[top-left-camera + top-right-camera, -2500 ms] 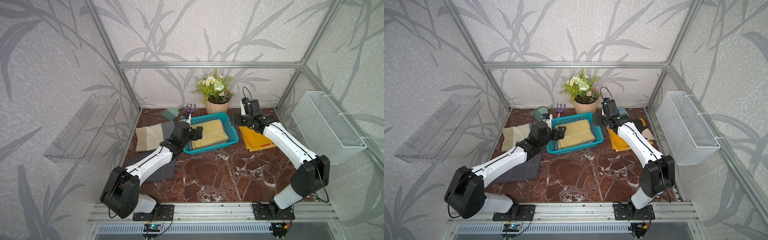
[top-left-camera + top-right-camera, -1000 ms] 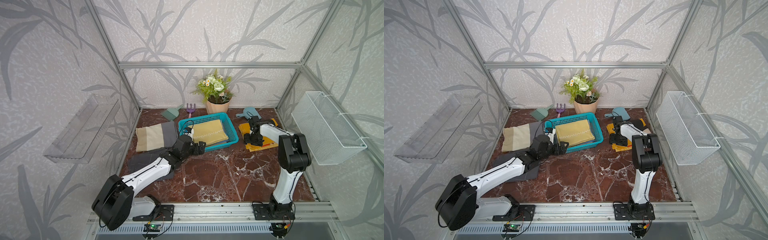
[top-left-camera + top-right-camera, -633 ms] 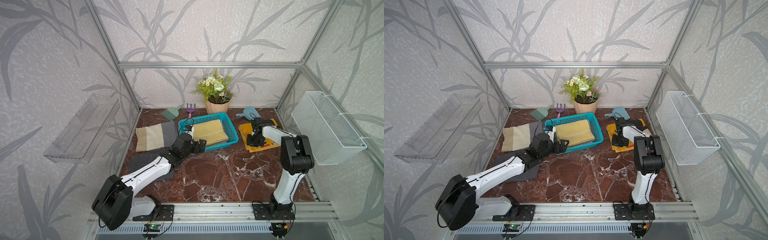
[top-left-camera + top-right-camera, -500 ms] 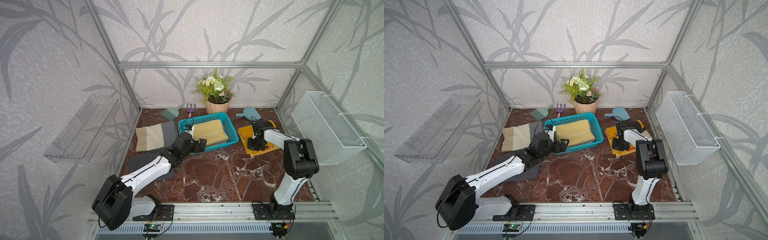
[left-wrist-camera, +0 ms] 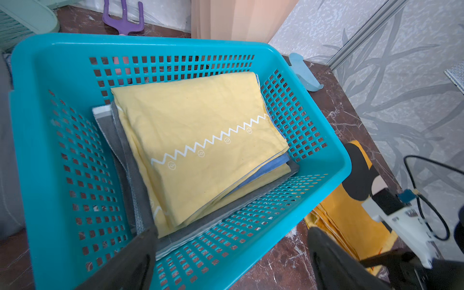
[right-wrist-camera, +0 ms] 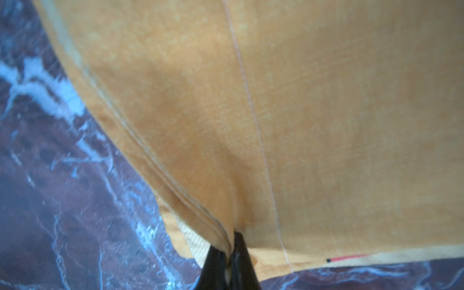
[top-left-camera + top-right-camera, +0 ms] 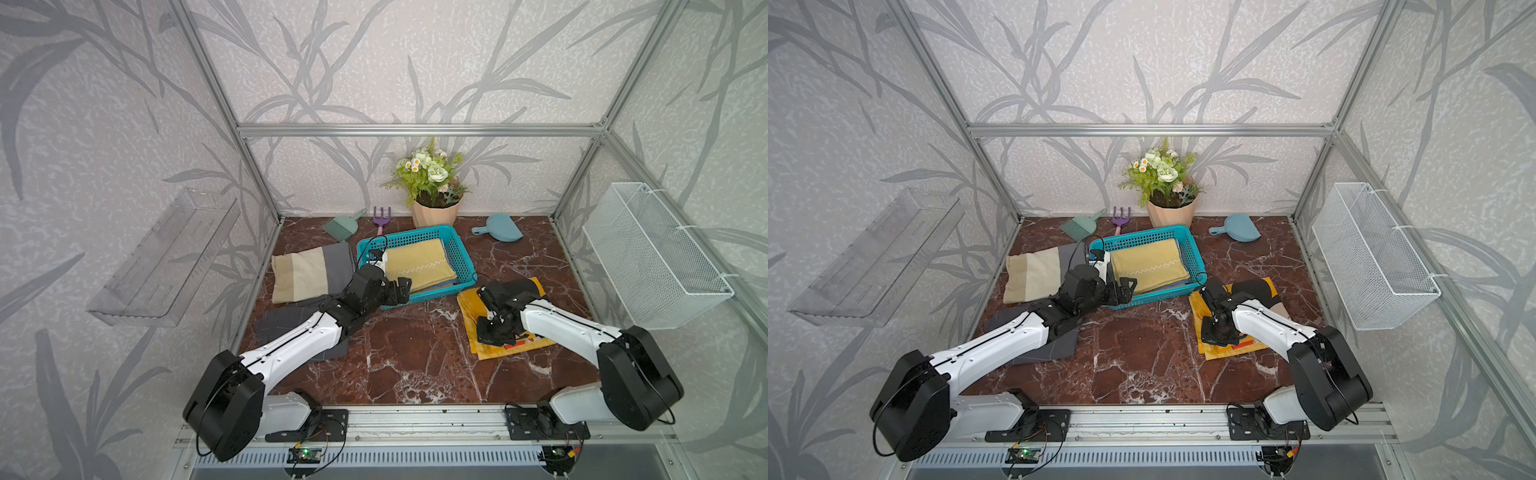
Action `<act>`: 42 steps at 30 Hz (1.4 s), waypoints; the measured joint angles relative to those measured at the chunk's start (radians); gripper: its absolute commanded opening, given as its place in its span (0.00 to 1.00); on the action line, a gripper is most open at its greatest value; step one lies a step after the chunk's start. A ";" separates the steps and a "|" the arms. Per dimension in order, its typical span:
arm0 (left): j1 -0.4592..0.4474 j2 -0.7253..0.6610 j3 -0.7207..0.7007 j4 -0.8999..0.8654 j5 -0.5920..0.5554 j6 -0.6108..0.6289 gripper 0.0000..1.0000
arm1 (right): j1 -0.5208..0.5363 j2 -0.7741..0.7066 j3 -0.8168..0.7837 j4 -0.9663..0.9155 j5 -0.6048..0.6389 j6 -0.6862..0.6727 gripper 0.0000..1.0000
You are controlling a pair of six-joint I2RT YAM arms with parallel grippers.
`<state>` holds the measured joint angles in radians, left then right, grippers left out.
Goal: Put the folded pillowcase in the basket
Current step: Move the pillowcase to the center of the board, then pick up the pillowcase at the center of the board.
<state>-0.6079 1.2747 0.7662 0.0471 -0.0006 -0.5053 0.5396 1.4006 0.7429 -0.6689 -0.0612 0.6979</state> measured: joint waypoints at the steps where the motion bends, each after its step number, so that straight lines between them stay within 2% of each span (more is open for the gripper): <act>1: 0.000 -0.005 0.000 -0.004 -0.003 0.000 0.95 | 0.033 -0.010 -0.006 -0.001 0.000 0.028 0.00; 5: 0.000 -0.040 -0.013 -0.019 -0.013 -0.006 0.95 | 0.176 -0.006 -0.009 0.006 0.003 0.123 0.00; 9: 0.000 -0.083 -0.039 -0.041 -0.027 -0.015 0.95 | 0.288 0.062 0.021 0.021 0.003 0.190 0.00; 22: 0.000 -0.173 -0.090 -0.124 -0.086 -0.031 0.98 | 0.483 0.237 0.200 0.185 -0.061 0.274 0.02; 23: 0.000 -0.173 -0.095 -0.127 -0.087 -0.032 0.98 | 0.493 0.241 0.211 0.193 -0.064 0.274 0.05; 24: 0.000 -0.173 -0.101 -0.132 -0.088 -0.035 0.97 | 0.500 0.243 0.218 0.200 -0.070 0.274 0.13; 27: 0.000 -0.173 -0.115 -0.145 -0.089 -0.040 0.98 | 0.510 0.239 0.224 0.212 -0.073 0.276 0.60; 29: 0.000 -0.173 -0.121 -0.152 -0.089 -0.042 0.98 | 0.513 0.222 0.219 0.209 -0.063 0.270 0.79; 30: 0.000 -0.173 -0.122 -0.153 -0.088 -0.044 0.98 | 0.513 0.203 0.213 0.204 -0.048 0.269 0.85; 35: 0.000 -0.170 -0.133 -0.140 -0.064 -0.037 1.00 | 0.472 0.008 0.157 0.159 0.037 0.246 1.00; 37: 0.000 -0.151 -0.142 -0.125 -0.043 -0.023 1.00 | 0.414 -0.070 0.117 0.153 0.063 0.230 0.99; 42: 0.006 -0.040 -0.142 -0.089 0.068 0.008 1.00 | 0.181 -0.177 -0.010 0.124 0.087 0.176 0.99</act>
<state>-0.6018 1.2343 0.6243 -0.0414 0.0669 -0.4976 0.7204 1.2236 0.7326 -0.5453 0.0254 0.8738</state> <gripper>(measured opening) 0.998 0.990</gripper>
